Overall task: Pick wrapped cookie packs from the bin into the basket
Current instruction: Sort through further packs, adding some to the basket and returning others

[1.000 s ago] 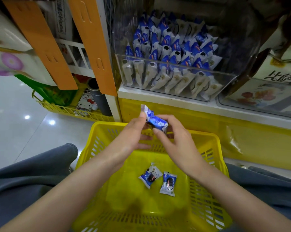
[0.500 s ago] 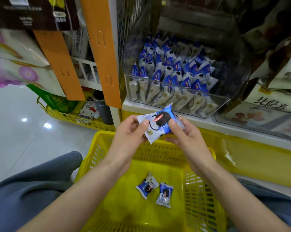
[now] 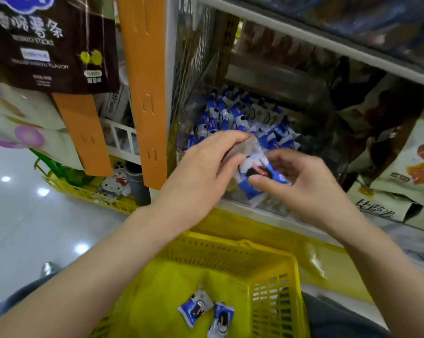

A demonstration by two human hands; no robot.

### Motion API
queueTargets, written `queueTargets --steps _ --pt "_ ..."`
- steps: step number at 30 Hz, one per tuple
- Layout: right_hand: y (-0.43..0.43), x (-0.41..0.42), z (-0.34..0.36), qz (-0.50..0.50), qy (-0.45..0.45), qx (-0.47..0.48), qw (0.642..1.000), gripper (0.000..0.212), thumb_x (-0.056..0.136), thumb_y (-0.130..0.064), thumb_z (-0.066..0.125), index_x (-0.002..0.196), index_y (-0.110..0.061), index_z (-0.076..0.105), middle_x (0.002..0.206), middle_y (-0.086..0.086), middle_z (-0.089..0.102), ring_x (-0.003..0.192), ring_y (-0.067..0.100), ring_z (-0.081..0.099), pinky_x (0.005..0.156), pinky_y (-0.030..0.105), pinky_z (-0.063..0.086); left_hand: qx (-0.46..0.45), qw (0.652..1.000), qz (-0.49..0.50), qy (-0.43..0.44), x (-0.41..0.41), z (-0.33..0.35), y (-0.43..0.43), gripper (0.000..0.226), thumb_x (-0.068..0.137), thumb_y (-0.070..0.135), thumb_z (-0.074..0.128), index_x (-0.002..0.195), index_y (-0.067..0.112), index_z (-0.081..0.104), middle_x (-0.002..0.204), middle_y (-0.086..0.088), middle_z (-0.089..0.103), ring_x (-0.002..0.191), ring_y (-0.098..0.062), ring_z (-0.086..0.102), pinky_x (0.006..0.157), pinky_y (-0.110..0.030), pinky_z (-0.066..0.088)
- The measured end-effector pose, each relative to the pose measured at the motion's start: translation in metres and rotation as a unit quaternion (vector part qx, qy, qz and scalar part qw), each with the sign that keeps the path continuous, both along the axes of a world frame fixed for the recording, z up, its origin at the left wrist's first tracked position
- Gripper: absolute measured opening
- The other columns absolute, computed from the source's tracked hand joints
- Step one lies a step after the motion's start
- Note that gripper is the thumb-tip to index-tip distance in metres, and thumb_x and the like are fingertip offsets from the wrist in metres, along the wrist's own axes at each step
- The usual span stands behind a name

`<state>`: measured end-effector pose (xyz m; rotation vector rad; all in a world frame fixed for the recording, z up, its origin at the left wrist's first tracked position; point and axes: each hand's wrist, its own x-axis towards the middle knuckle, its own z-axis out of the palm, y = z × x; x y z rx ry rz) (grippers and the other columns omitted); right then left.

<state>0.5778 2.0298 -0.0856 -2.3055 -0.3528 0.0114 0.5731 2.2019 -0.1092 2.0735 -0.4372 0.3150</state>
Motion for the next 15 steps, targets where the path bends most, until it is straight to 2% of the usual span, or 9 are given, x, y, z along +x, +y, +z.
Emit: queueTargets --steps 2,4,6,7,8,10,11,13,15 --pt "-0.006 0.025 0.004 -0.100 -0.031 -0.024 0.994 0.028 0.075 -0.041 0.068 0.099 -0.028 0.060 0.086 -0.015 0.060 0.080 0.001 0.056 0.072 0.014 0.044 0.069 0.997 0.022 -0.013 0.009 -0.003 0.001 0.037 0.095 0.028 0.045 0.132 0.024 0.045 0.123 0.007 0.052 0.113 -0.007 0.048 0.093 -0.023 0.040" --pt "-0.012 0.053 0.007 -0.184 -0.063 -0.057 0.979 0.022 0.083 -0.036 0.064 0.102 -0.025 0.059 0.085 -0.008 0.055 0.085 0.010 0.054 0.073 0.022 0.040 0.153 0.987 0.042 -0.012 0.014 -0.009 0.003 0.037 0.095 0.031 0.043 0.130 0.019 0.047 0.122 0.001 0.054 0.113 -0.015 0.050 0.094 -0.031 0.039" --pt "-0.012 0.083 0.005 -0.224 -0.079 -0.084 0.968 0.012 0.090 -0.030 0.057 0.099 -0.021 0.057 0.078 -0.003 0.054 0.089 0.020 0.058 0.069 0.021 0.036 0.244 0.969 0.041 -0.015 0.015 -0.017 0.004 0.035 0.095 0.035 0.039 0.122 0.019 0.054 0.115 -0.001 0.061 0.105 -0.019 0.054 0.089 -0.032 0.036" --pt "-0.011 0.097 0.002 -0.237 -0.075 -0.098 0.964 0.013 0.092 -0.027 0.054 0.100 -0.018 0.058 0.082 0.001 0.059 0.094 0.022 0.059 0.069 0.019 0.034 0.278 0.959 0.036 -0.026 0.014 -0.020 0.004 0.035 0.095 0.036 0.036 0.115 0.018 0.059 0.109 -0.001 0.064 0.100 -0.020 0.056 0.086 -0.032 0.036" --pt "-0.009 0.111 -0.003 -0.243 -0.067 -0.111 0.961 0.018 0.094 -0.025 0.052 0.106 -0.014 0.060 0.094 0.006 0.063 0.100 0.023 0.059 0.072 0.019 0.035 0.300 0.953 0.030 -0.037 0.013 -0.022 0.005 0.037 0.093 0.036 0.035 0.108 0.017 0.063 0.101 -0.001 0.067 0.094 -0.021 0.058 0.082 -0.033 0.036" --pt "-0.005 0.132 -0.013 -0.235 -0.051 -0.137 0.961 0.029 0.094 -0.024 0.052 0.117 -0.007 0.057 0.117 0.013 0.061 0.109 0.025 0.056 0.081 0.025 0.039 0.303 0.951 0.035 -0.051 0.013 -0.024 0.007 0.036 0.091 0.034 0.036 0.098 0.016 0.067 0.090 -0.001 0.068 0.085 -0.022 0.060 0.077 -0.035 0.039" --pt "-0.004 0.140 -0.018 -0.223 -0.047 -0.163 0.960 0.032 0.093 -0.025 0.053 0.119 -0.005 0.056 0.119 0.015 0.060 0.109 0.027 0.056 0.082 0.028 0.041 0.297 0.952 0.041 -0.054 0.013 -0.024 0.007 0.035 0.091 0.033 0.037 0.095 0.016 0.067 0.088 -0.001 0.068 0.083 -0.021 0.060 0.076 -0.034 0.040" --pt "-0.002 0.152 -0.026 -0.196 -0.032 -0.210 0.957 0.033 0.091 -0.027 0.056 0.116 -0.004 0.056 0.109 0.015 0.061 0.103 0.030 0.057 0.077 0.030 0.039 0.288 0.955 0.046 -0.058 0.014 -0.025 0.007 0.033 0.091 0.031 0.038 0.092 0.016 0.067 0.084 0.000 0.068 0.080 -0.020 0.060 0.075 -0.034 0.041" --pt "-0.002 0.159 -0.031 -0.175 -0.005 -0.231 0.957 0.022 0.089 -0.027 0.060 0.101 -0.008 0.059 0.088 0.009 0.056 0.092 0.027 0.055 0.071 0.029 0.035 0.281 0.957 0.045 -0.062 0.014 -0.027 0.007 0.032 0.091 0.031 0.039 0.091 0.016 0.067 0.082 0.000 0.068 0.079 -0.020 0.060 0.074 -0.034 0.043"
